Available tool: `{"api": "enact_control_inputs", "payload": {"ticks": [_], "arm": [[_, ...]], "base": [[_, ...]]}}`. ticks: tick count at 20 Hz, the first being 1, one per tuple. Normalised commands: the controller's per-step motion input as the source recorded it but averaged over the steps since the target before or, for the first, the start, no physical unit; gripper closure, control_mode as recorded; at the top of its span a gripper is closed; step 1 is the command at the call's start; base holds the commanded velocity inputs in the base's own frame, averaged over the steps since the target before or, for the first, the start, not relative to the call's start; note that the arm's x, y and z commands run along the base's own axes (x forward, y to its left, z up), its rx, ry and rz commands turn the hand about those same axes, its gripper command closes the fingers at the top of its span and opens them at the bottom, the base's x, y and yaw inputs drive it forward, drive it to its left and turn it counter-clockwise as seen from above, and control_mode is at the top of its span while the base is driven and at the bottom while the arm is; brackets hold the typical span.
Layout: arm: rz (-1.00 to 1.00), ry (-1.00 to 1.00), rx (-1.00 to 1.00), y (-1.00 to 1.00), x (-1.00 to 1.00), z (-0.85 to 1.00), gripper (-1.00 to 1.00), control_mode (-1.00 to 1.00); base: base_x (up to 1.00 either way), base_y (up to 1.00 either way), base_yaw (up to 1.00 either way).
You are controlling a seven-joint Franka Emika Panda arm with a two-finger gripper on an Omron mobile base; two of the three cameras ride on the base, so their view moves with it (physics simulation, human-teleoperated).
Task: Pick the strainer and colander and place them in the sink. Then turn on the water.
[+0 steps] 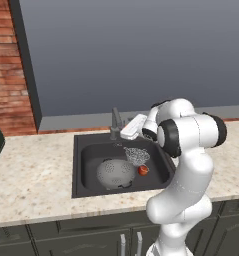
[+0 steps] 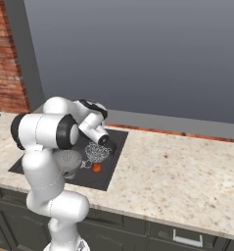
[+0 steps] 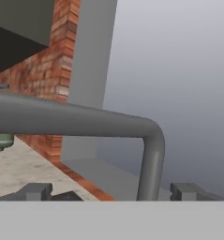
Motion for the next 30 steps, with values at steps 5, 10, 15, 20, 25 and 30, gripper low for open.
{"api": "enact_control_inputs", "payload": {"ticks": [5, 10, 15, 20, 25, 30], "arm": [[0.0, 0.0, 0.0, 0.03, 0.43, -0.08, -1.0, -1.0], [0.0, 0.0, 0.06, -0.1, 0.02, -0.23, -1.0, -1.0], [0.0, 0.0, 0.06, -0.1, 0.09, -0.2, -1.0, -1.0], [0.0, 0.0, 0.05, -0.13, 0.18, -0.09, -1.0, -1.0], [0.0, 0.0, 0.06, -0.12, 0.24, 0.0, -1.0, -1.0], [0.0, 0.0, 0.08, 0.0, 0.3, -0.01, -1.0, -1.0]], "base": [[0.0, 0.0, 0.0], [0.0, 0.0, 0.0], [0.0, 0.0, 0.0], [0.0, 0.0, 0.0], [0.0, 0.0, 0.0], [0.0, 0.0, 0.0]]}}
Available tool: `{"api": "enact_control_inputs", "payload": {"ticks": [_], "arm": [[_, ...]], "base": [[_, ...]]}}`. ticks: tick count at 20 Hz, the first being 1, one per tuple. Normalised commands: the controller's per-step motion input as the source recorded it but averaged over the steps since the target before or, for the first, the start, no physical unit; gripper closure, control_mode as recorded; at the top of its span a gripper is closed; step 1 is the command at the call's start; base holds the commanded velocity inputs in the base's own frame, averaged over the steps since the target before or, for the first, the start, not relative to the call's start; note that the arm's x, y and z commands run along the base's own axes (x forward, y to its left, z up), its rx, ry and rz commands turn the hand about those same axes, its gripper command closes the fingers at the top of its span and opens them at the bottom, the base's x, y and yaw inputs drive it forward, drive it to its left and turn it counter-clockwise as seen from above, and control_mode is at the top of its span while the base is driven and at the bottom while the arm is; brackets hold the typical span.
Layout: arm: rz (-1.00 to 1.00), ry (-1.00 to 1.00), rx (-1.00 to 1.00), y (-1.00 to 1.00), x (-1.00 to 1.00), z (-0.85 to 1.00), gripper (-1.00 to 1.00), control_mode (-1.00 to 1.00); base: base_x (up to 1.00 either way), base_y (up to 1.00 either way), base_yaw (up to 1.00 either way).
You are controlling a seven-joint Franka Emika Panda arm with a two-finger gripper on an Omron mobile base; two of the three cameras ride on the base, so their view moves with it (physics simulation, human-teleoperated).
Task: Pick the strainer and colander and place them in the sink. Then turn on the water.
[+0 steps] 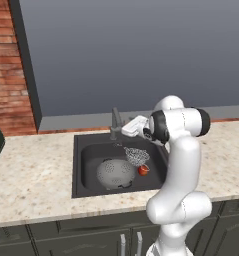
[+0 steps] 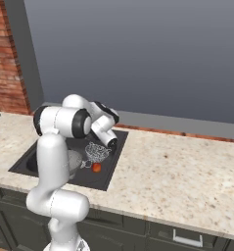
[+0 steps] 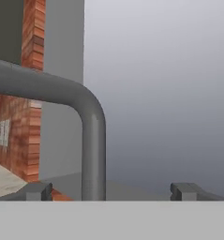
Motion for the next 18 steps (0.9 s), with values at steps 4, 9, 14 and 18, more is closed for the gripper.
{"api": "enact_control_inputs", "payload": {"ticks": [4, 9, 14, 18], "arm": [[0.0, 0.02, 0.08, 0.0, 0.26, -0.08, -1.0, -1.0], [0.0, 0.03, 0.07, -0.04, 0.23, -0.12, -1.0, -1.0], [0.0, 0.04, 0.06, -0.1, 0.27, -0.16, -1.0, -1.0], [0.0, 0.03, 0.05, -0.02, 0.3, -0.19, -1.0, -1.0]], "base": [[0.0, 0.0, 0.0], [0.0, 0.0, 0.0], [0.0, 0.0, 0.0], [0.0, 0.0, 0.0]]}}
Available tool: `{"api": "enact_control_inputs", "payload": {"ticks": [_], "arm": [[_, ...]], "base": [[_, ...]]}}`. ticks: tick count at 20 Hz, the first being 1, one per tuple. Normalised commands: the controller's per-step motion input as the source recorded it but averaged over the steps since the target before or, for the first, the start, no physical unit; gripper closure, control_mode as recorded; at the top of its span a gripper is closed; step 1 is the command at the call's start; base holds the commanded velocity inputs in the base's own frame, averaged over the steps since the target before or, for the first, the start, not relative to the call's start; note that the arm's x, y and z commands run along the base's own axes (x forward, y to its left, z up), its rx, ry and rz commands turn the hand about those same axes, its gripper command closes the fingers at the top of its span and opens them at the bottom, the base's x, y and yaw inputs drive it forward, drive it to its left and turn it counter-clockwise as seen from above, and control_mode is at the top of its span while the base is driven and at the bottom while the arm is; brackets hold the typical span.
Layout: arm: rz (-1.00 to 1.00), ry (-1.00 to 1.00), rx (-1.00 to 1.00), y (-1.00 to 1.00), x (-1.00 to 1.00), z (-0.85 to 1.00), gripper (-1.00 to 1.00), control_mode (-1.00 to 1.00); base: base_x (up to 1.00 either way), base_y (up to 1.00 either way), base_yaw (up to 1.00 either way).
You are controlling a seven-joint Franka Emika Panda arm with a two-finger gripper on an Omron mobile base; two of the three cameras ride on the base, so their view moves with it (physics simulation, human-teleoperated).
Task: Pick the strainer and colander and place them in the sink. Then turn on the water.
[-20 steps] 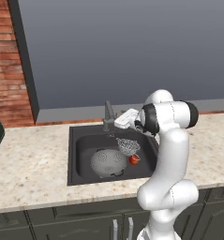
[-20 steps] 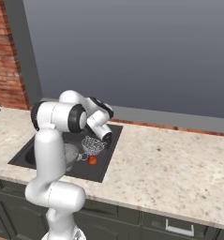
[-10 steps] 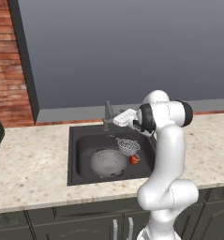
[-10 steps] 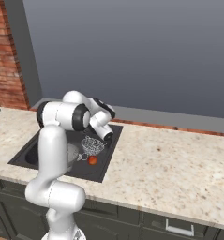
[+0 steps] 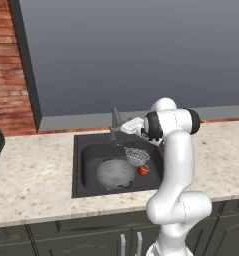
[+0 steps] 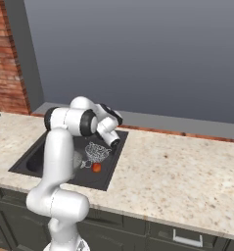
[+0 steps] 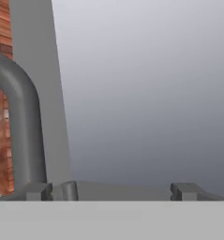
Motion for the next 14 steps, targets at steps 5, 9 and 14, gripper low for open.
{"api": "enact_control_inputs", "payload": {"ticks": [5, 9, 14], "arm": [[0.0, 0.02, 0.05, -0.01, 0.27, -0.17, -1.0, -1.0], [0.0, 0.0, 0.05, -0.02, 0.1, -0.14, 1.0, -1.0], [0.0, 0.0, 0.03, -0.14, 0.05, -0.08, 1.0, -1.0]], "base": [[0.0, 0.0, 0.0], [0.0, 0.0, 0.0], [0.0, 0.0, 0.0]]}}
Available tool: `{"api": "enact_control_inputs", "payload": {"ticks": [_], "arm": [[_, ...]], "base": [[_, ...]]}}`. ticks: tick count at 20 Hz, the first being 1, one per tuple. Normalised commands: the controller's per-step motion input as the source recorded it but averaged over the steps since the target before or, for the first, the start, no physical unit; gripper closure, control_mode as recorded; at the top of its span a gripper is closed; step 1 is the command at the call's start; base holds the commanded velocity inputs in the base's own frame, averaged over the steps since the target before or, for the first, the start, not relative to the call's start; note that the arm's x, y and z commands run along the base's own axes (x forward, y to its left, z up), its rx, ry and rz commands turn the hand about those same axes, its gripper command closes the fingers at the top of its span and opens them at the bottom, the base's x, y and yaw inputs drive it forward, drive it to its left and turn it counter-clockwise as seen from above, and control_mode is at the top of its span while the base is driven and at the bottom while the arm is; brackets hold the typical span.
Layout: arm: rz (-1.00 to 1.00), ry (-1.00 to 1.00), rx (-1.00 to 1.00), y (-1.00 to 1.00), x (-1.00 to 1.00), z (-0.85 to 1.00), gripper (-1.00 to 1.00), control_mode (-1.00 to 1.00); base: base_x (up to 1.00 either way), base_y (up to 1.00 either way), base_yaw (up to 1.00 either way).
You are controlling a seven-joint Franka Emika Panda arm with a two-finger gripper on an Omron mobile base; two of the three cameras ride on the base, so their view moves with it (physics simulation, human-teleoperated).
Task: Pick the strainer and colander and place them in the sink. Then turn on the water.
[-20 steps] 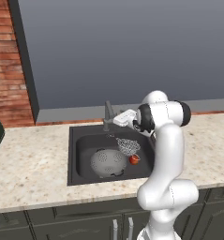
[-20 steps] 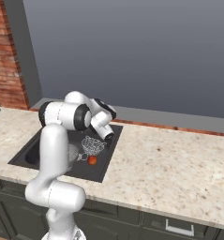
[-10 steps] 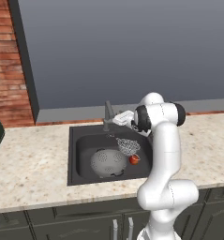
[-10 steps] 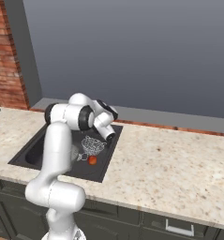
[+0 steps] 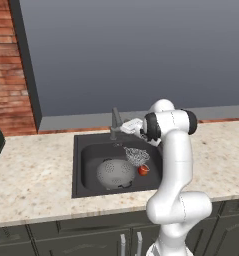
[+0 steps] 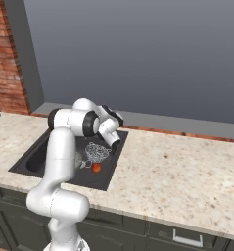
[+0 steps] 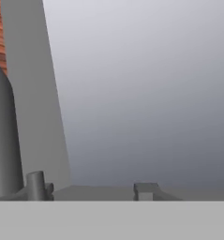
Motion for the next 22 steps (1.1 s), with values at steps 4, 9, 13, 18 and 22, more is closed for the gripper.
{"api": "enact_control_inputs", "payload": {"ticks": [4, 9, 13, 18, 22], "arm": [[-0.06, 0.03, 0.0, -0.28, 0.0, -0.08, 1.0, -1.0], [-0.19, 0.39, 0.05, -0.54, 0.29, -0.04, 1.0, -1.0], [-0.17, 0.55, 0.07, -0.74, 0.63, -0.03, 1.0, -1.0], [-0.13, 0.42, 0.1, -0.96, 0.61, -0.13, 1.0, -1.0], [-0.08, 0.3, 0.13, -1.0, 0.46, -0.41, 1.0, -1.0]], "base": [[0.0, 0.0, 0.0], [0.0, 0.0, 0.0], [0.0, 0.0, 0.0], [0.0, 0.0, 0.0], [0.0, 0.0, 0.0]]}}
